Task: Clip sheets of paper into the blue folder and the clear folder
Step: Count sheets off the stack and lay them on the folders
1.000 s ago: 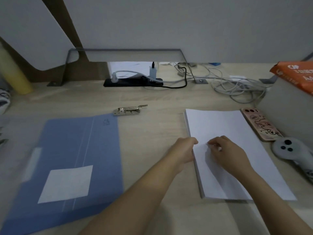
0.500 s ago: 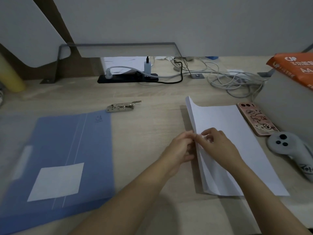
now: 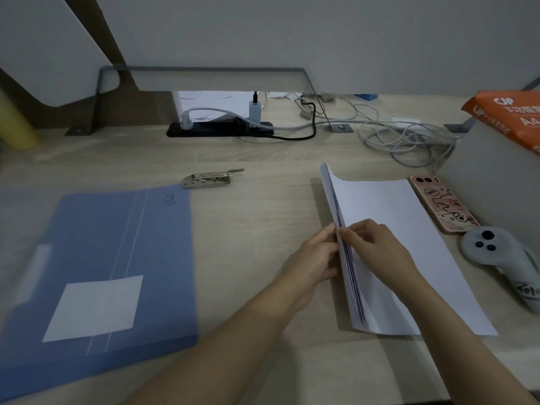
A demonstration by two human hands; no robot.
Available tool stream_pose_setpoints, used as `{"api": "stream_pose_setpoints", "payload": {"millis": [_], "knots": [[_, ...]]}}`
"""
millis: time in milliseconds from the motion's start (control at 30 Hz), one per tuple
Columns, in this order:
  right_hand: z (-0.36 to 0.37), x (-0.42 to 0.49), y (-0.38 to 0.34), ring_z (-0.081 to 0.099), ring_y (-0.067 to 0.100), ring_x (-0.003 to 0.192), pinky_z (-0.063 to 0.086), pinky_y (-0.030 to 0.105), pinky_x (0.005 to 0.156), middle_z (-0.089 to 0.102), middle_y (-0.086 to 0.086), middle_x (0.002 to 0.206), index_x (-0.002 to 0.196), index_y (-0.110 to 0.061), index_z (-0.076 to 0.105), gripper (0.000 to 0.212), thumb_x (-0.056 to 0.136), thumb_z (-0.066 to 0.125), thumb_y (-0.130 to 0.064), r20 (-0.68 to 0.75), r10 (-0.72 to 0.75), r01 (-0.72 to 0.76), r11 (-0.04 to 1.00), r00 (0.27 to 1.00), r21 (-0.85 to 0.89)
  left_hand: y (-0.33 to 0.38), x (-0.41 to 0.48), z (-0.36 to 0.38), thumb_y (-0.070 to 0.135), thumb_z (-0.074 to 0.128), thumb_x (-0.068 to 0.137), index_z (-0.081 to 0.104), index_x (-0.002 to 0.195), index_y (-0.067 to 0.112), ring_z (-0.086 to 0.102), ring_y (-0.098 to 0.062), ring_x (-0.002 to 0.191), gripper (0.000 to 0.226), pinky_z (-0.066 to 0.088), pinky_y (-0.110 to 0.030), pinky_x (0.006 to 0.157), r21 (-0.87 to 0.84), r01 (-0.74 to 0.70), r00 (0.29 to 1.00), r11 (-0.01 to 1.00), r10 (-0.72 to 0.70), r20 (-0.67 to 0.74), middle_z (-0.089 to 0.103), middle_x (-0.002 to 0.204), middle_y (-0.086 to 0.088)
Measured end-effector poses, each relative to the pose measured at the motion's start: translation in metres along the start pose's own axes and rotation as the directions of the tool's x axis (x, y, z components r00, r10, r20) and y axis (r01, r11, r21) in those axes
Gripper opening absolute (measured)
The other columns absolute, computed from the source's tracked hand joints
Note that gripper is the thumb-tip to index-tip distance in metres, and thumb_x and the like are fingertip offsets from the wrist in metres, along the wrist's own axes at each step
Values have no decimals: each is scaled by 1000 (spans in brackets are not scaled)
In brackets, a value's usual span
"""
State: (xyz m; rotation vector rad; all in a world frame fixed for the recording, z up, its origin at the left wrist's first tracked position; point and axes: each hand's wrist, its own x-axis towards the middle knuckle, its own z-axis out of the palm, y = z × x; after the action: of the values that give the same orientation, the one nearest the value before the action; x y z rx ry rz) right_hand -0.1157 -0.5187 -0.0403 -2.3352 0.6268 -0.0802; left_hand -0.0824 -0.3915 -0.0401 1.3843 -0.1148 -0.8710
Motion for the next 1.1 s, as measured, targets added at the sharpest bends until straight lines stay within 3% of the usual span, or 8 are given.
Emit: {"api": "stream_pose_setpoints", "payload": {"millis": [233, 333, 400, 533, 667, 833, 1000, 1100], "knots": [[2, -1, -3, 55, 20, 105, 42, 34, 82, 55, 5, 123, 113, -23, 55, 35, 89, 45, -46, -16, -1, 1, 1000, 1000, -27, -2, 1, -1, 12, 38, 94, 45, 136, 34, 58, -4, 104, 48, 47, -24, 89, 47, -6, 1000, 999, 6, -11, 62, 119, 12], [6, -3, -5, 54, 21, 103, 39, 31, 77, 53, 6, 123, 113, -21, 55, 32, 91, 42, -39, -55, 0, -5, 996, 998, -88, -5, 6, 0, 24, 44, 87, 45, 136, 33, 50, -15, 123, 50, 38, -35, 107, 204, -38, 989, 978, 66, -132, 51, 138, 6], [10, -4, -6, 54, 23, 105, 39, 30, 76, 53, 7, 124, 115, -19, 55, 34, 92, 41, -38, -90, -20, 6, 989, 996, -151, -2, 6, 4, 27, 44, 91, 37, 141, 24, 41, -15, 131, 51, 32, -27, 105, 337, -62, 960, 939, 149, -237, 38, 145, 4], [15, -4, -8, 54, 24, 106, 41, 32, 76, 53, 8, 124, 117, -20, 53, 37, 93, 36, -42, -125, -37, 11, 979, 991, -206, 10, 10, 12, 39, 36, 93, 59, 114, 14, 63, -20, 95, 39, 51, -42, 96, 109, 56, 993, 992, -44, -112, 67, 104, -5], [14, -3, -10, 53, 25, 104, 39, 33, 76, 53, 7, 121, 116, -19, 51, 35, 94, 35, -41, -113, -55, 27, 972, 992, -232, 13, 22, 14, 36, 33, 95, 65, 107, 15, 67, -27, 100, 40, 53, -43, 93, 99, 161, 982, 982, -148, -120, 69, 90, -6], [7, -4, 0, 50, 30, 109, 47, 36, 85, 52, 13, 126, 127, -6, 44, 34, 95, 36, -12, -62, -32, 25, 993, 998, -113, 12, 28, 20, 50, 28, 89, 48, 131, 16, 54, -31, 119, 58, 43, -35, 94, 279, 172, 973, 945, -120, -195, 57, 128, -8], [-1, -4, 2, 54, 28, 102, 42, 34, 80, 58, 10, 114, 112, -13, 59, 34, 96, 35, -31, -18, -35, 34, 998, 999, -62, -1, 30, 24, 27, 35, 92, 45, 127, 11, 51, -27, 116, 40, 44, -43, 99, 514, 43, 947, 857, 129, -294, 51, 132, -9], [1, -3, 3, 55, 28, 101, 42, 33, 79, 58, 9, 112, 111, -13, 58, 34, 95, 35, -32, -6, -50, 49, 995, 999, -84, -4, 26, 29, 25, 36, 95, 35, 137, 7, 19, -26, 142, 46, 23, -38, 117, 711, 9, 912, 703, 286, -295, 19, 155, -8]]}}
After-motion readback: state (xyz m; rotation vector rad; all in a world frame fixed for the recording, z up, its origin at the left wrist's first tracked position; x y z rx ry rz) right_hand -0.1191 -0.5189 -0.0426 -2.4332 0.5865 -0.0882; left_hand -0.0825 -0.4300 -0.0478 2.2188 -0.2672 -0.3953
